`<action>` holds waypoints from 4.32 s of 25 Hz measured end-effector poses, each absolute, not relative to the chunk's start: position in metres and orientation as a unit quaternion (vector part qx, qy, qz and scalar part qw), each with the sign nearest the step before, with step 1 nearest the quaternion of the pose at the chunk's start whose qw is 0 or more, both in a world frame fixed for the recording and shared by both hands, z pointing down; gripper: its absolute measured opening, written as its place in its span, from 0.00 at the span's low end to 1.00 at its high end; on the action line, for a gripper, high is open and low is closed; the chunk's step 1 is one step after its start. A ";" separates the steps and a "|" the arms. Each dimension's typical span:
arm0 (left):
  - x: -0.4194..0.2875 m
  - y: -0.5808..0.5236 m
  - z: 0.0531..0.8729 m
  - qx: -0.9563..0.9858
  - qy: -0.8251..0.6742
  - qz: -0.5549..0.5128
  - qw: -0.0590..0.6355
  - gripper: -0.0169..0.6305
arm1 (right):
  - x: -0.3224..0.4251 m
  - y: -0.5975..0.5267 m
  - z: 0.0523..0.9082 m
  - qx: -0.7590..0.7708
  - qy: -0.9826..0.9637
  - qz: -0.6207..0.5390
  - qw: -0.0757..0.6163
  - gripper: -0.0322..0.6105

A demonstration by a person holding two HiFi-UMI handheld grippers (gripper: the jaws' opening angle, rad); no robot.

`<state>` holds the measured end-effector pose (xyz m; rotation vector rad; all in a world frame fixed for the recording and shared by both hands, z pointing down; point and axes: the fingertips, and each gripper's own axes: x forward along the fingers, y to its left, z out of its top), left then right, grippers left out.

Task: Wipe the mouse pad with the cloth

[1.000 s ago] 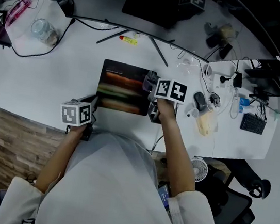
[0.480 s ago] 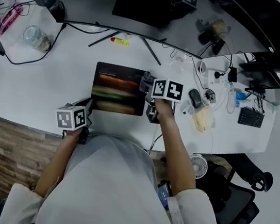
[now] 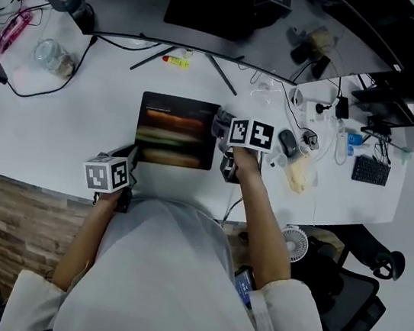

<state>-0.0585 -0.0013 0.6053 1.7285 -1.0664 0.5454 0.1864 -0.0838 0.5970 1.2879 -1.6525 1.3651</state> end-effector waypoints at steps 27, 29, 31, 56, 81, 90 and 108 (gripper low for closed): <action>-0.060 0.000 0.604 0.722 -0.439 0.222 0.487 0.03 | -0.005 -0.076 0.582 0.381 -0.694 0.545 0.277 0.35; -0.061 0.000 0.604 0.721 -0.438 0.222 0.489 0.03 | -0.017 -0.073 0.585 0.372 -0.694 0.552 0.275 0.35; -0.061 0.000 0.604 0.722 -0.436 0.222 0.490 0.03 | -0.024 -0.069 0.588 0.368 -0.692 0.558 0.272 0.35; -0.063 -0.002 0.605 0.713 -0.443 0.213 0.500 0.03 | -0.026 -0.067 0.597 0.372 -0.681 0.576 0.259 0.35; -0.063 -0.002 0.604 0.712 -0.449 0.212 0.496 0.03 | 0.017 -0.061 0.599 0.389 -0.665 0.590 0.242 0.35; -0.062 -0.001 0.604 0.711 -0.450 0.215 0.496 0.03 | 0.033 -0.057 0.599 0.388 -0.663 0.594 0.238 0.35; -0.060 -0.001 0.604 0.714 -0.446 0.213 0.497 0.03 | 0.076 -0.054 0.601 0.392 -0.662 0.592 0.241 0.35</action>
